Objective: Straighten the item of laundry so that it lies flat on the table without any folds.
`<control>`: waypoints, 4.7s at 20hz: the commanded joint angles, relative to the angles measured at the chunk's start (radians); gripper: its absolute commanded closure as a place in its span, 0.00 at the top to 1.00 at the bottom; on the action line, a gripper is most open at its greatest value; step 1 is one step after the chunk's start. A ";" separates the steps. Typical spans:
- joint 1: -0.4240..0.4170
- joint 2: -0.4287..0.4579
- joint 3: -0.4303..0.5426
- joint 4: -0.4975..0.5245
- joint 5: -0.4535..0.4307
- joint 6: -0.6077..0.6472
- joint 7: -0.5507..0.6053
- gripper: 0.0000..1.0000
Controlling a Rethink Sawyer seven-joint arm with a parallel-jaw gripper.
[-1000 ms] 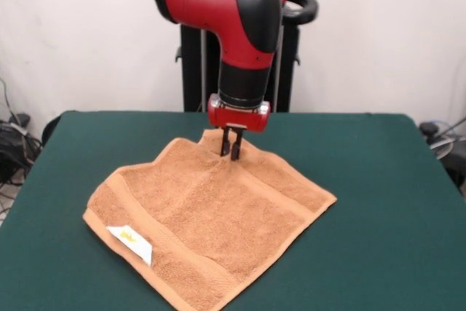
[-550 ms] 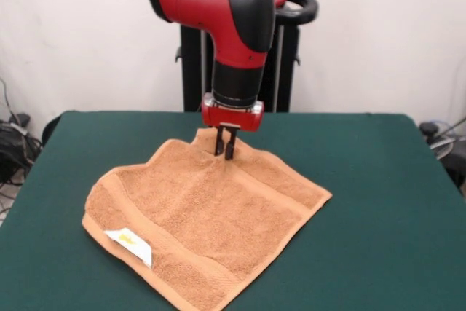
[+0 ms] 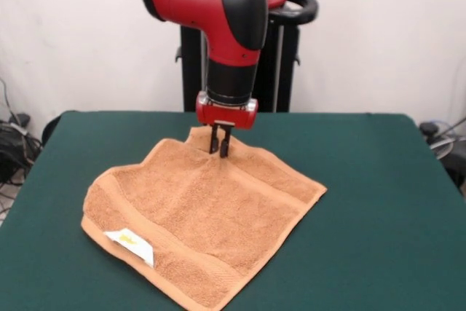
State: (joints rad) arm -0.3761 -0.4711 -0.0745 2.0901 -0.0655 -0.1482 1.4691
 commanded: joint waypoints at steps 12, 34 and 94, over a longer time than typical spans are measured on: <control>-0.009 0.053 0.038 -0.056 -0.044 -0.005 0.159 0.00; 0.047 0.015 0.096 -0.014 -0.181 0.036 0.107 0.00; 0.001 0.065 0.071 0.087 0.126 -0.316 0.410 1.00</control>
State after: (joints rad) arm -0.3398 -0.4653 -0.0769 2.2220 -0.0519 -0.4014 1.5138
